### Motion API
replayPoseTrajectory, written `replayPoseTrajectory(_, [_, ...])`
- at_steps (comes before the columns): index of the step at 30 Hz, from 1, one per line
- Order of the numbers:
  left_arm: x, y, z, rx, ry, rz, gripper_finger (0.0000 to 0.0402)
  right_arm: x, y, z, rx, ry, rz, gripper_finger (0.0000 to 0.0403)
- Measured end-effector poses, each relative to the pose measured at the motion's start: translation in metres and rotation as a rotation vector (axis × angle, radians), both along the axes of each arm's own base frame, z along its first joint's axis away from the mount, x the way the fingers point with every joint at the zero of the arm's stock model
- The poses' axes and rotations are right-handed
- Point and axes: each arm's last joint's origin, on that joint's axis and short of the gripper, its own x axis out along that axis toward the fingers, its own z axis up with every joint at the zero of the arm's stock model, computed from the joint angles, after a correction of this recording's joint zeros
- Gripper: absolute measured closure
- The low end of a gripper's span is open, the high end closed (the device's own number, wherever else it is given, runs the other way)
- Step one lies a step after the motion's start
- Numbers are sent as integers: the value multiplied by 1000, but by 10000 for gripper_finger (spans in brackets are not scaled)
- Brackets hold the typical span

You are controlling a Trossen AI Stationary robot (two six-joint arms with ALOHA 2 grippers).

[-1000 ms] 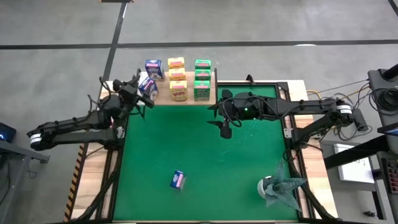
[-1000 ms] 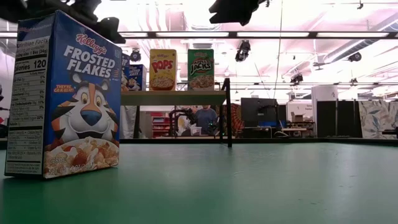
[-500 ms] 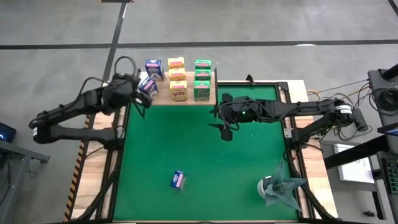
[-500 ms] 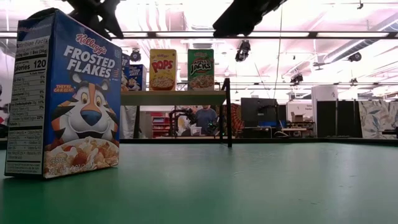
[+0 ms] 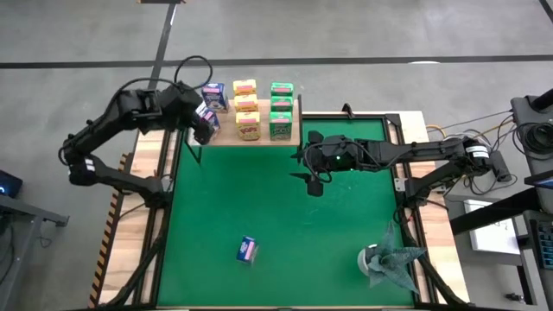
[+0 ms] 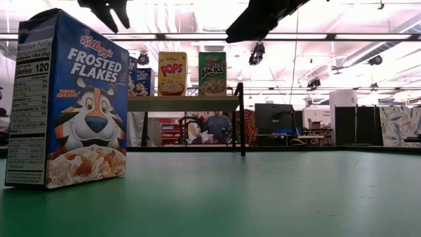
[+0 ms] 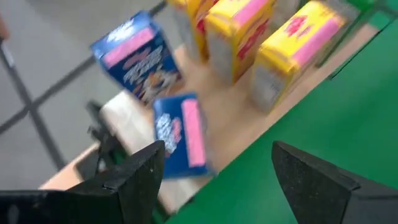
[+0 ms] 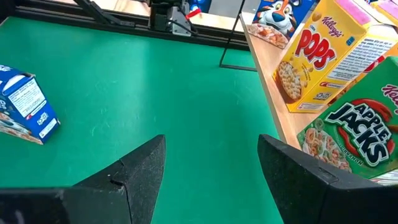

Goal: Stack cereal on shelf
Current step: Put the top blue cereal box on the shelf aligned with the other blue cereal box

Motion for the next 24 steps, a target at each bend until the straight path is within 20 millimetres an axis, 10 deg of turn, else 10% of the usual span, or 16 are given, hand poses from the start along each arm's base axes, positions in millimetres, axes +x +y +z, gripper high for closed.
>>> replayPoseTrajectory(24, [18,41,-17,-118,161,68,135,-2,0,-13,-27,44,20,158])
